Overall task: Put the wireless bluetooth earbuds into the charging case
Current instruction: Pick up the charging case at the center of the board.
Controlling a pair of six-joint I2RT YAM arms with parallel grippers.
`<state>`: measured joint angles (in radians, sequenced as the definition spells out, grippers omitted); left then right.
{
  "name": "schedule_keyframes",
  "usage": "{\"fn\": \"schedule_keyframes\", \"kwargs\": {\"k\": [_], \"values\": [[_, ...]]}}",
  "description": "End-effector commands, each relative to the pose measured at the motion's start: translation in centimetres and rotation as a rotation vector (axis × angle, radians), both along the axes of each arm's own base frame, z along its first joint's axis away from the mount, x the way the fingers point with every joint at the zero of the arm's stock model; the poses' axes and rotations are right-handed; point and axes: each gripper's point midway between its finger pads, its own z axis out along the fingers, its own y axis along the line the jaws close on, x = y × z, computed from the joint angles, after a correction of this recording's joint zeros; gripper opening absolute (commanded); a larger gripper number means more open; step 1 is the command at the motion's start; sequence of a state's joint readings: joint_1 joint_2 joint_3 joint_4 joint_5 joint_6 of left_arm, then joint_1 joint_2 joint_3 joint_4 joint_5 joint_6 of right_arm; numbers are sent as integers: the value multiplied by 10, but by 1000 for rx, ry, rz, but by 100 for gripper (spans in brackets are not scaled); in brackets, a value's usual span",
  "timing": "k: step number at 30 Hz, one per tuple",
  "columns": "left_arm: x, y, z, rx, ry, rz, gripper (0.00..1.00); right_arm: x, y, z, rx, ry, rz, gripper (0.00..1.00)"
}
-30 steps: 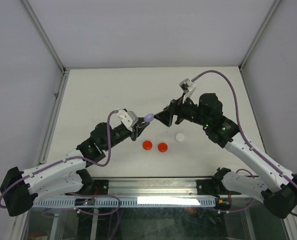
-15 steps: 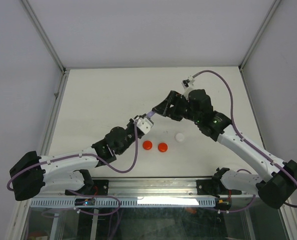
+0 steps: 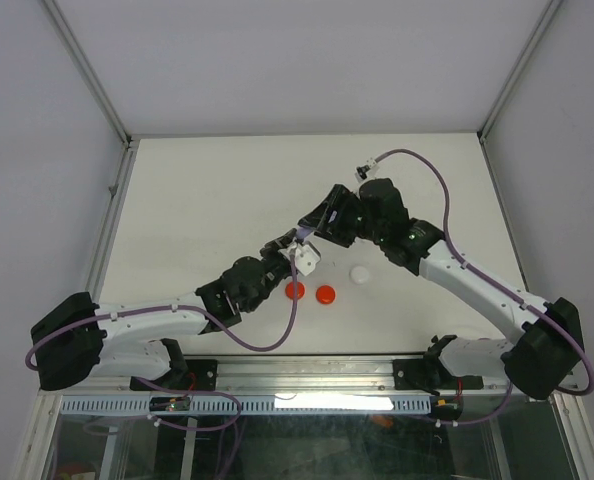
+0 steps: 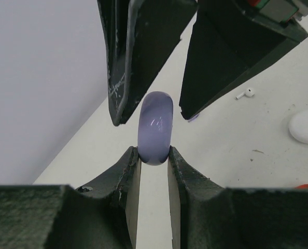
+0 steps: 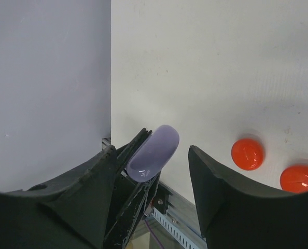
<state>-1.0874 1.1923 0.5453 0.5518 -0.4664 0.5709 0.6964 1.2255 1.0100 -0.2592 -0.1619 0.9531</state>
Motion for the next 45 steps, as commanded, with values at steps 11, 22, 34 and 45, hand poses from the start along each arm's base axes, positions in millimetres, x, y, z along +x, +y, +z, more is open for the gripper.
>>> {"fn": "schedule_keyframes", "kwargs": {"k": [11,22,34,45], "values": [[2,-16,27,9,-95,34,0,8,20,11,104,15,-6,38],[-6,-14,28,-30,-74,23,42,14,12,13,68,-37,-25,6],[-30,-7,30,-145,33,-73,58,24,-2,17,3,-163,28,0],[-52,-3,35,-297,247,-298,57,2,1,30,-128,-535,439,0]]}}
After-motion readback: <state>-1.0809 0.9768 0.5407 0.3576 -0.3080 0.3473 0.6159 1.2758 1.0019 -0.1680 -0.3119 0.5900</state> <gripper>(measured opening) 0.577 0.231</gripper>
